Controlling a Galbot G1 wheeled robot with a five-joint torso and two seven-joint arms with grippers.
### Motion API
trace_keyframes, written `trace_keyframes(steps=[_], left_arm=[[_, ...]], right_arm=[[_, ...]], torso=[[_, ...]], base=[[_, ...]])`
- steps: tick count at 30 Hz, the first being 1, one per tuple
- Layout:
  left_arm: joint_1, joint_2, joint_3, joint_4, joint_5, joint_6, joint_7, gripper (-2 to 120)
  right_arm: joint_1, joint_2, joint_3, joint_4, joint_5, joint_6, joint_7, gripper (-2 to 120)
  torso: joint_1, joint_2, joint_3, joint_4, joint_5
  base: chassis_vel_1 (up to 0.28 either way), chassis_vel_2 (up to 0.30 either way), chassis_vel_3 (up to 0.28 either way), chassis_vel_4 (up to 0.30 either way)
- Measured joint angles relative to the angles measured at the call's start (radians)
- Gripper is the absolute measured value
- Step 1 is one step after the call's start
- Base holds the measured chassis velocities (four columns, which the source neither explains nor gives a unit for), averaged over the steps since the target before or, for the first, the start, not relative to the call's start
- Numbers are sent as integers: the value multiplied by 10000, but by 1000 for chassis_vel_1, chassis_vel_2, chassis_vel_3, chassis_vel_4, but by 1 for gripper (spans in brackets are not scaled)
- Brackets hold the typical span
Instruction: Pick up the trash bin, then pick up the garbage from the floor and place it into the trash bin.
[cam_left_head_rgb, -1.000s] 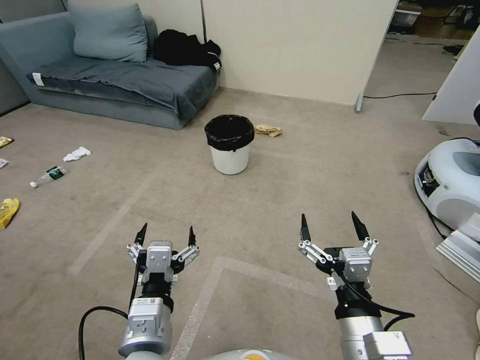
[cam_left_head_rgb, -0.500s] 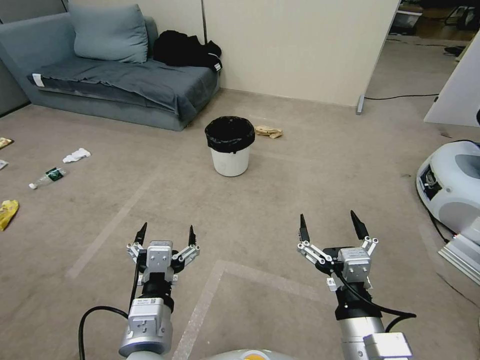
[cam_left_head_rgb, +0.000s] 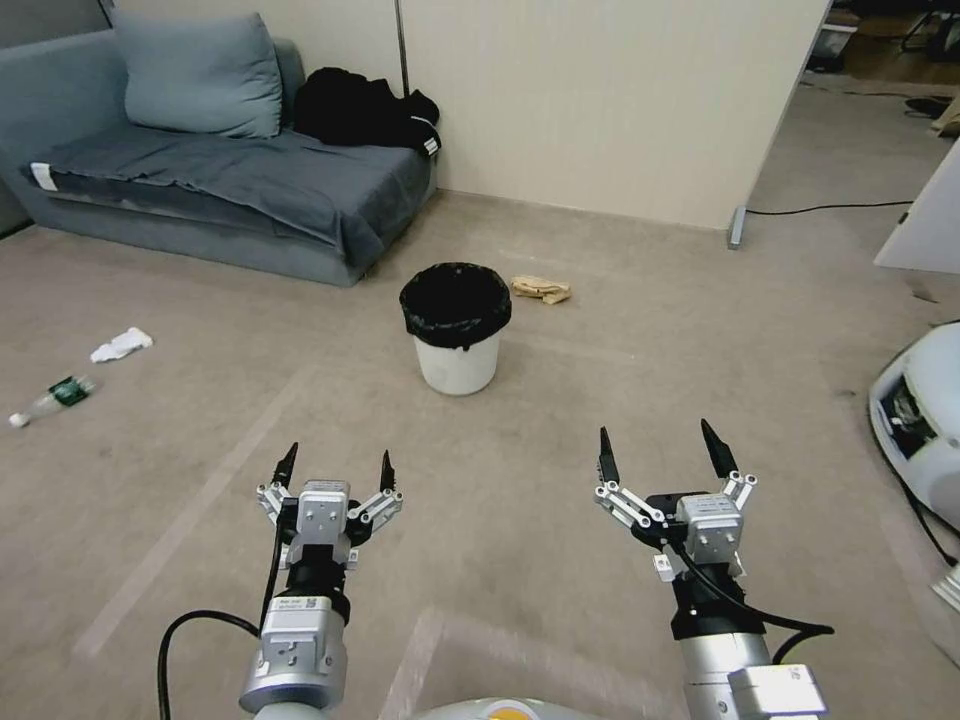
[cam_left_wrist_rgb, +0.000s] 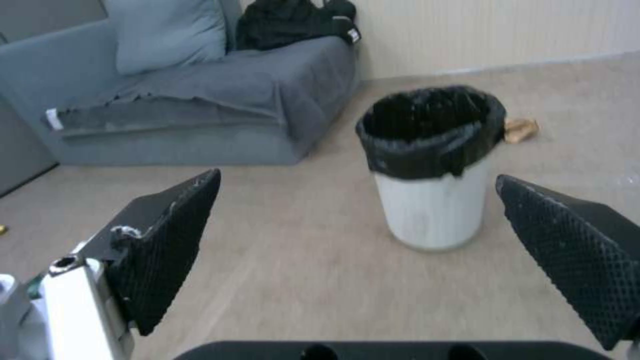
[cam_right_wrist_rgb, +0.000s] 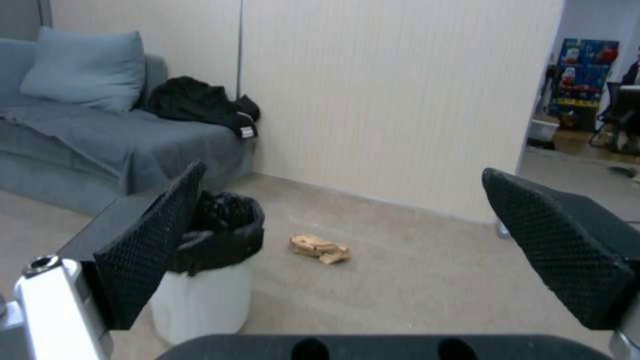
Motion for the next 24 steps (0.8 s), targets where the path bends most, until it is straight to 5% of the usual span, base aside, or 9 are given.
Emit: trace_keyframes(steps=[24], left_arm=[[-39,-15,47,137,73,-32,-14,100]], right_arm=[[14,-1,-26,-47,-43,-7,-1,100]], torso=[[1,0,0,0,-6]], base=[[-305,310,306,-302]])
